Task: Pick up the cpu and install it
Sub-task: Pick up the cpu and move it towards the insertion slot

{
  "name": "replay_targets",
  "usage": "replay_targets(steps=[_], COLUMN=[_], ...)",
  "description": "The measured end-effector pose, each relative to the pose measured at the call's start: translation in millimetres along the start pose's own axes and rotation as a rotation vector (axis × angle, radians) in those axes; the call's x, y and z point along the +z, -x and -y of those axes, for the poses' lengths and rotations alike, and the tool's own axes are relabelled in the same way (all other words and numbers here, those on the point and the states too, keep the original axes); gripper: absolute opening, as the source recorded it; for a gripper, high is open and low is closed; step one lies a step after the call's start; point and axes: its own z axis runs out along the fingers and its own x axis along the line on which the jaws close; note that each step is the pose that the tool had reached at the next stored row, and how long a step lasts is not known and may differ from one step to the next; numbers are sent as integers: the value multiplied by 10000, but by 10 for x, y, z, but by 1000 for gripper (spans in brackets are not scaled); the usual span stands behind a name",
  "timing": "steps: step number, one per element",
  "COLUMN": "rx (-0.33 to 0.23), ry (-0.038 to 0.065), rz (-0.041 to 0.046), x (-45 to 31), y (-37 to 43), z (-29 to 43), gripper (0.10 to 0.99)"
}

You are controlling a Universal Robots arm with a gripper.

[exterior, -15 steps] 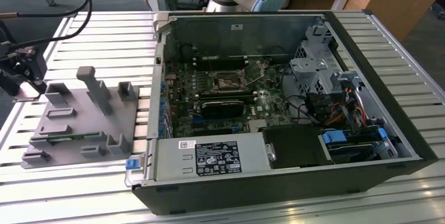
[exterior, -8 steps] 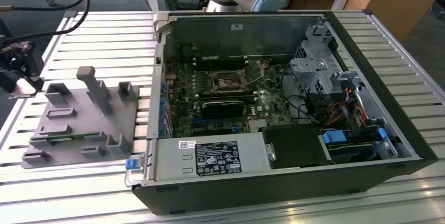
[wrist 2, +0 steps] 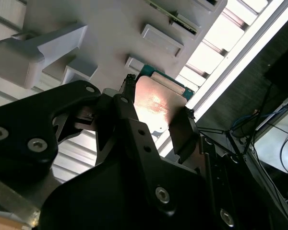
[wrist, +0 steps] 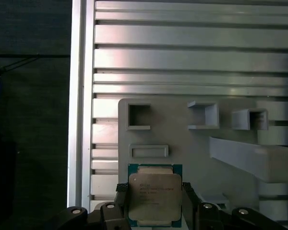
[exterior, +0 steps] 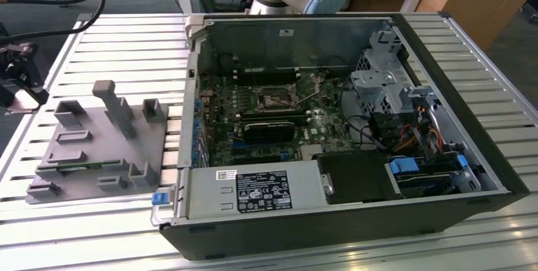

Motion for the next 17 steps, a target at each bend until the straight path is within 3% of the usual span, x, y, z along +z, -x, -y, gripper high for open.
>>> replay_targets(steps=[17], rx=[0], ry=[0], rz=[0], x=[-264], y=[5], z=[-13], gripper=[533])
